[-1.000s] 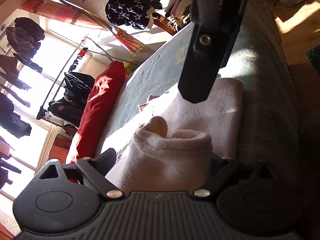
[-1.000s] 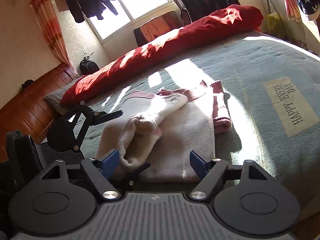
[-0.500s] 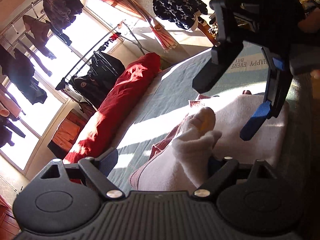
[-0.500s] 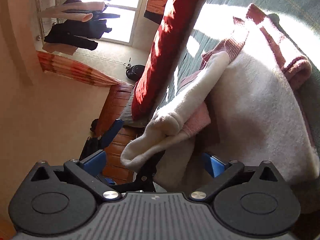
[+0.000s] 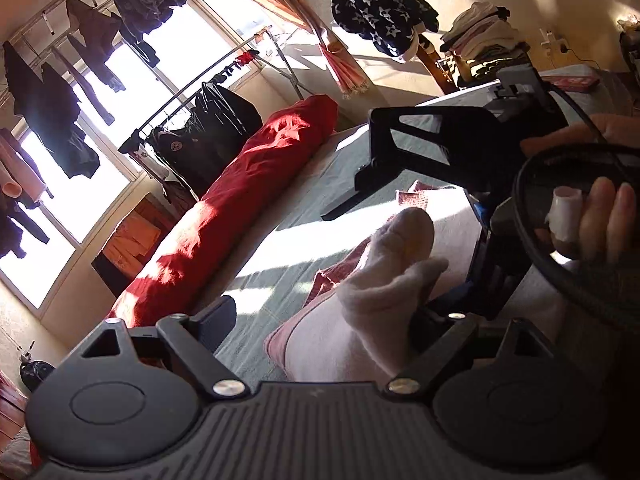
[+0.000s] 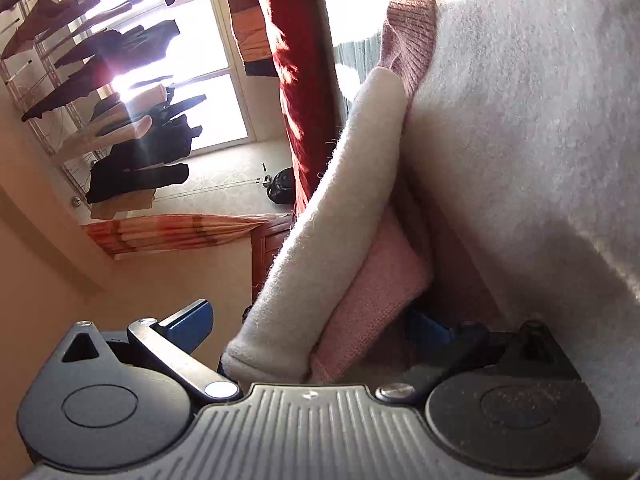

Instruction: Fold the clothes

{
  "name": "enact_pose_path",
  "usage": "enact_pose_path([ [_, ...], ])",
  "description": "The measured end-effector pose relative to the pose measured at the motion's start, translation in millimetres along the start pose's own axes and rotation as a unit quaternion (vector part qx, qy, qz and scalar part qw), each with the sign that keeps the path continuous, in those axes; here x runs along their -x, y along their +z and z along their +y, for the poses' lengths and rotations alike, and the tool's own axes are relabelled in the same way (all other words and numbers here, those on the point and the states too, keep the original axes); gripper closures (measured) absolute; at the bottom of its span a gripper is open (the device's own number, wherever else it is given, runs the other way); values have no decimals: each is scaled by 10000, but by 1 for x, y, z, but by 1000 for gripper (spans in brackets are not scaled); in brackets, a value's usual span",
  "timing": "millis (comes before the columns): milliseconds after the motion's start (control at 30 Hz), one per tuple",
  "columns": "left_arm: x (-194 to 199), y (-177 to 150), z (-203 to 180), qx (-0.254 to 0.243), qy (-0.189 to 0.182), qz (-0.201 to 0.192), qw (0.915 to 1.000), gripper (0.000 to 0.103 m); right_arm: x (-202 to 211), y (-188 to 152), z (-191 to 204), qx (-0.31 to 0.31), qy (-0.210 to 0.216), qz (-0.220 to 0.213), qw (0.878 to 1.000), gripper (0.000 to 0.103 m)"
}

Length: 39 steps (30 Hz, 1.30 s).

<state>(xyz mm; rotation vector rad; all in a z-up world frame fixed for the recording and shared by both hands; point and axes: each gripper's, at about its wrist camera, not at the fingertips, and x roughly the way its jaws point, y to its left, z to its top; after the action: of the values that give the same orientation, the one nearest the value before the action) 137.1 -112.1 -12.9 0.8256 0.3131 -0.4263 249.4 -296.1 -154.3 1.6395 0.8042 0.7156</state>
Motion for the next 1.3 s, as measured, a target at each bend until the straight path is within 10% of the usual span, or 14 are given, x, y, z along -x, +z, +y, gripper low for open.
enact_pose_path([
  [667,2,-11,-4,26,-160,68,9998,14,-36,41,26,914,-636,-488,9926,2],
  [1000,7,-11,-6,-28,-260,-32,9997,14,-33,27,68,2629,-1213,-288,9567,70],
  [1100,7,-6,-8,-45,-303,-130,9994,14,-33,16,92,3319,-1452,-245,9317,73],
  [1300,2,4,-14,-35,-509,-240,9984,14,-37,-17,139,4974,-2088,45,8420,74],
])
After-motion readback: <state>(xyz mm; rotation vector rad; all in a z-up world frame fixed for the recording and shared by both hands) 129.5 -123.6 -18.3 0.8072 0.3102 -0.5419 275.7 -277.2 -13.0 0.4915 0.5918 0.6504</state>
